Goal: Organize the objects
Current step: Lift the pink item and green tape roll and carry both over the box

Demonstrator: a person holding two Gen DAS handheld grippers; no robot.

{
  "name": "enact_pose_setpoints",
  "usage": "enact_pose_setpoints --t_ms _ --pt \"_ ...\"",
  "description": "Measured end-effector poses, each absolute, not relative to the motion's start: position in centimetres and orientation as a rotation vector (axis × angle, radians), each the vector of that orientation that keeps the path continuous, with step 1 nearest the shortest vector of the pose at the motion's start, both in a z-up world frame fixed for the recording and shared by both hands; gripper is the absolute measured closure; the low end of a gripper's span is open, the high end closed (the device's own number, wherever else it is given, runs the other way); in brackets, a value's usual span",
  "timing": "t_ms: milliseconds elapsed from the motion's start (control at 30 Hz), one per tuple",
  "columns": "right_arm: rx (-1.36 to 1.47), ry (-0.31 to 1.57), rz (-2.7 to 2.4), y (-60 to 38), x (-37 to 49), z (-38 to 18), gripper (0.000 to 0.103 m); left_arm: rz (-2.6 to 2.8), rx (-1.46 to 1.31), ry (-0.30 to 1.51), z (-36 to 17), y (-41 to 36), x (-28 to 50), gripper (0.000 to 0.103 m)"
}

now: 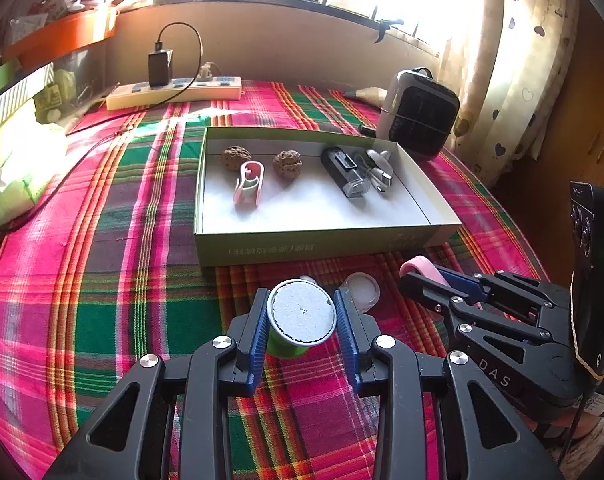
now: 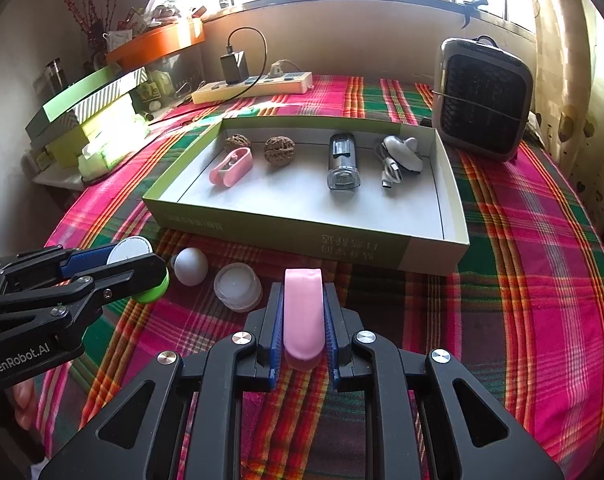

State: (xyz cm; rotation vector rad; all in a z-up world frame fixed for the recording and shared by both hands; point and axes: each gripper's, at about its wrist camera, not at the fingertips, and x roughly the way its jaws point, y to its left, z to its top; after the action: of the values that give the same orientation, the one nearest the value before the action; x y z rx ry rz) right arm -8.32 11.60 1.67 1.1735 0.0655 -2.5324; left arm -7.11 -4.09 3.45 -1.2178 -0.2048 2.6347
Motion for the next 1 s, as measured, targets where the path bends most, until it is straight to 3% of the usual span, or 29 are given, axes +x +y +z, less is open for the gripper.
enact_pose_setpoints --t_ms 1000 --pt "1.082 0.075 -2.482 10.6 -12.9 5.5 0.084 2.657 -1.143 -0.211 6.3 -4.2 -10.6 0.073"
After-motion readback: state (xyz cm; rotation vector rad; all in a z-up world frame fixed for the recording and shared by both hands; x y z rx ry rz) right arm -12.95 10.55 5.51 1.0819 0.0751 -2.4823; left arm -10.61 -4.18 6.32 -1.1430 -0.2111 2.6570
